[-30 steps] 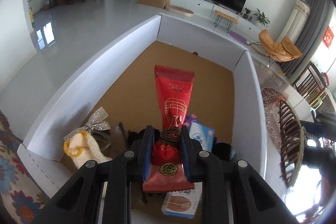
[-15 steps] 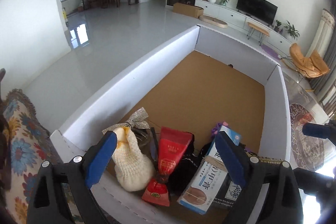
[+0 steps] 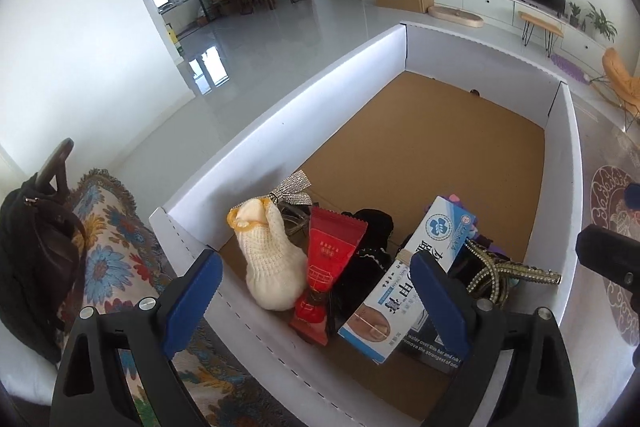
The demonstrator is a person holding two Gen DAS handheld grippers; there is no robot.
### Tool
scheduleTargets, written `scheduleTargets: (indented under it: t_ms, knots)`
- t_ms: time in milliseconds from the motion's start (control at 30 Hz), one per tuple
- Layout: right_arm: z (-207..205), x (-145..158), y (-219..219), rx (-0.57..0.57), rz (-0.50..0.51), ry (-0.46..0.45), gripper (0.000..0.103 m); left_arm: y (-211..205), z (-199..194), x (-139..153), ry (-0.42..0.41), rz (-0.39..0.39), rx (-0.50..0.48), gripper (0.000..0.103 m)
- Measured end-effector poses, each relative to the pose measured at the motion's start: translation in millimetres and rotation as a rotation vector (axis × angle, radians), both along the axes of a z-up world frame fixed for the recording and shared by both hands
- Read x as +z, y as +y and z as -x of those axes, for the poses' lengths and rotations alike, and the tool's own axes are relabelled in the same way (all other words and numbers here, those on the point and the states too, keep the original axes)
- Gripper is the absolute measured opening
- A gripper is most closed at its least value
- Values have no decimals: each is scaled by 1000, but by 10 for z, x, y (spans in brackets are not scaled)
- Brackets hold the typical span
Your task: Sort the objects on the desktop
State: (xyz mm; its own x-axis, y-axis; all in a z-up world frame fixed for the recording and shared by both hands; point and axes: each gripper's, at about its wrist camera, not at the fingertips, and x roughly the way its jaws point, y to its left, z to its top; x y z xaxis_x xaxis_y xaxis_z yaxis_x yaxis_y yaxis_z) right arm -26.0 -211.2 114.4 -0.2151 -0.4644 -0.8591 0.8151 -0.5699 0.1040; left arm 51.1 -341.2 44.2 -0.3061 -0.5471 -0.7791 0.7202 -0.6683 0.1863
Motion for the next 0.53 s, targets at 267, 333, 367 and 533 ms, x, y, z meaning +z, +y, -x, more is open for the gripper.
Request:
scheduleTargets:
  t_ms: [267,333,367,533]
  knots:
    - [-22,24,-55,12,-19,31,103,84,-153,206,103,36,20,96]
    - [-35,13,-66,15,-20,34,103,88,-139,209,102,21,5,96]
    - [-40,5,-69,16,-22,35,103,82,-130,198,101,0,-6,96]
    - [-34,-30,-47,7,-24,25,103,131,-210,233,162,16,15,102]
